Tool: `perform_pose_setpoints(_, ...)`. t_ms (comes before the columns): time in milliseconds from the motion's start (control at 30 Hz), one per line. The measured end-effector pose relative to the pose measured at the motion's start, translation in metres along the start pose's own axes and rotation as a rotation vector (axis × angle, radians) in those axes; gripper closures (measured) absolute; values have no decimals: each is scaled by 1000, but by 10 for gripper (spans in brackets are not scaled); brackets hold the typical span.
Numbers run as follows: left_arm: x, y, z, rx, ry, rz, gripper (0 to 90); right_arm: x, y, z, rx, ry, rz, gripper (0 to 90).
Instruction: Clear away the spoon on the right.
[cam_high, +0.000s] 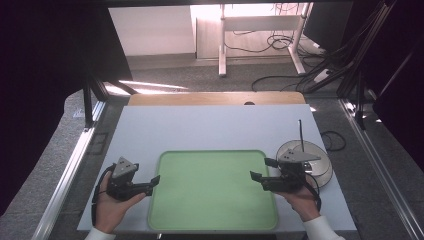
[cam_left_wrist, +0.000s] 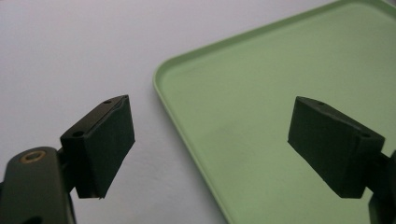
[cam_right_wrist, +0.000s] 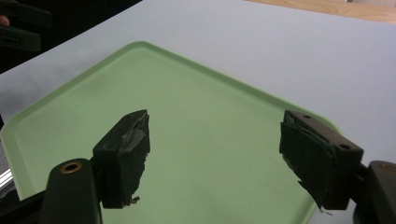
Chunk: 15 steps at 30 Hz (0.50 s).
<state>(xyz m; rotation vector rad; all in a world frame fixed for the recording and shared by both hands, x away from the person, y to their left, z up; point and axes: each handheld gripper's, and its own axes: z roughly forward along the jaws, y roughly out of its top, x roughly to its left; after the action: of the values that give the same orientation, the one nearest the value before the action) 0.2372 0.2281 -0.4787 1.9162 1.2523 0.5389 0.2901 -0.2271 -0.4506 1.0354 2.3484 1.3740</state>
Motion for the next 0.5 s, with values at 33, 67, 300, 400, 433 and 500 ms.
perform_pose_setpoints(33,1,0,2,4,-1,4,148,-2,-2,1,8,-3,-3,248)
perform_pose_setpoints(67,1,1,3,6,-2,7,148,-3,-2,1,12,-3,0,248)
perform_pose_setpoints(300,0,-3,-1,8,-7,13,158,0,-4,1,27,-11,-8,248)
perform_pose_setpoints(400,-1,-7,-4,13,-12,15,161,3,-4,2,33,-15,-17,248)
perform_pose_setpoints(433,-2,-7,-5,9,-12,14,162,4,-4,2,35,-17,-16,248)
perform_pose_setpoints(500,-2,-8,-6,6,-15,20,163,4,-4,3,36,-18,-19,248)
